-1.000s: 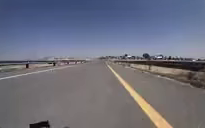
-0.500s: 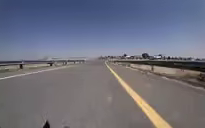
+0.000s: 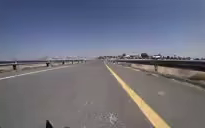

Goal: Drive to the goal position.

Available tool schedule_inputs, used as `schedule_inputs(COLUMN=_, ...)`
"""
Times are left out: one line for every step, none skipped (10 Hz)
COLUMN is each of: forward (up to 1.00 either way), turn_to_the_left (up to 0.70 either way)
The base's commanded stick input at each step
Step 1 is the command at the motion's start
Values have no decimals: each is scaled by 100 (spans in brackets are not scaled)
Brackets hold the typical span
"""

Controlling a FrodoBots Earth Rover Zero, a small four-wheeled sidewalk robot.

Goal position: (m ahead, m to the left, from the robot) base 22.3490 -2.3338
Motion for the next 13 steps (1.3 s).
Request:
schedule_inputs(forward=100, turn_to_the_left=0)
schedule_inputs(forward=100, turn_to_the_left=0)
schedule_inputs(forward=100, turn_to_the_left=0)
schedule_inputs(forward=100, turn_to_the_left=0)
schedule_inputs(forward=100, turn_to_the_left=0)
schedule_inputs(forward=100, turn_to_the_left=0)
schedule_inputs(forward=100, turn_to_the_left=0)
schedule_inputs(forward=100, turn_to_the_left=0)
schedule_inputs(forward=100, turn_to_the_left=0)
schedule_inputs(forward=100, turn_to_the_left=0)
schedule_inputs(forward=100, turn_to_the_left=0)
schedule_inputs(forward=100, turn_to_the_left=0)
schedule_inputs(forward=100, turn_to_the_left=0)
